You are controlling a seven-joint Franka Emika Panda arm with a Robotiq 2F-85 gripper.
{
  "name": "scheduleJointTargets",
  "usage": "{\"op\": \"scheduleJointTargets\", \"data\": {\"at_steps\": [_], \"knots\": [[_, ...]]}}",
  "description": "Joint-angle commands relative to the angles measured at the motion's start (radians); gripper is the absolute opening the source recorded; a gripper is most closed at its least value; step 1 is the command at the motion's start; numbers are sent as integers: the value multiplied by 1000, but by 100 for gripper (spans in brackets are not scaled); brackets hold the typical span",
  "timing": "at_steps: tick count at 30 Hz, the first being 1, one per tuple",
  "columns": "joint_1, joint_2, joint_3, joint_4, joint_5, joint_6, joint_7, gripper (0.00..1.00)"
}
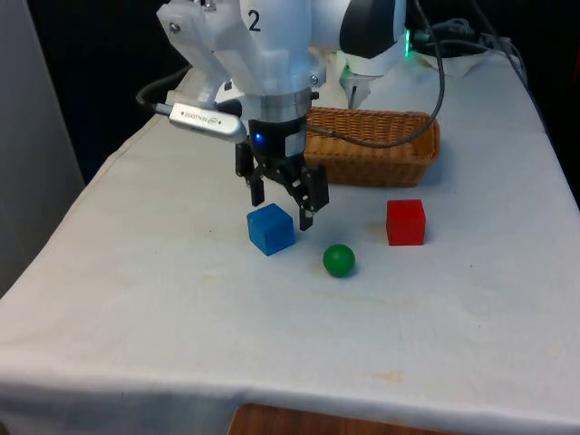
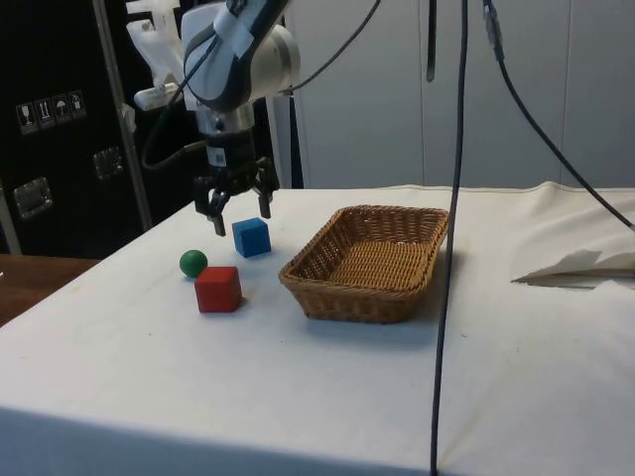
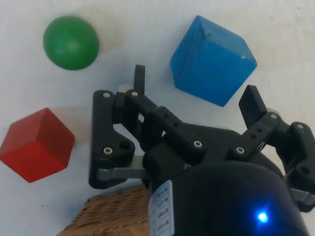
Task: Place all non-red objects into the basket.
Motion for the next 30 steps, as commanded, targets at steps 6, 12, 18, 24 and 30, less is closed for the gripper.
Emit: {"op": "scheduleJointTargets", "data": {"at_steps": [6, 12, 18, 24, 30], "knots": [[-15, 27, 4, 23, 24, 3, -14, 100], [-22, 38, 2, 30, 31, 2, -22, 100], [-29, 43, -1, 30, 39, 7, -35, 100], [-30, 54, -14, 32, 60, 13, -54, 100], [-31, 61, -16, 35, 65, 15, -53, 100]]}}
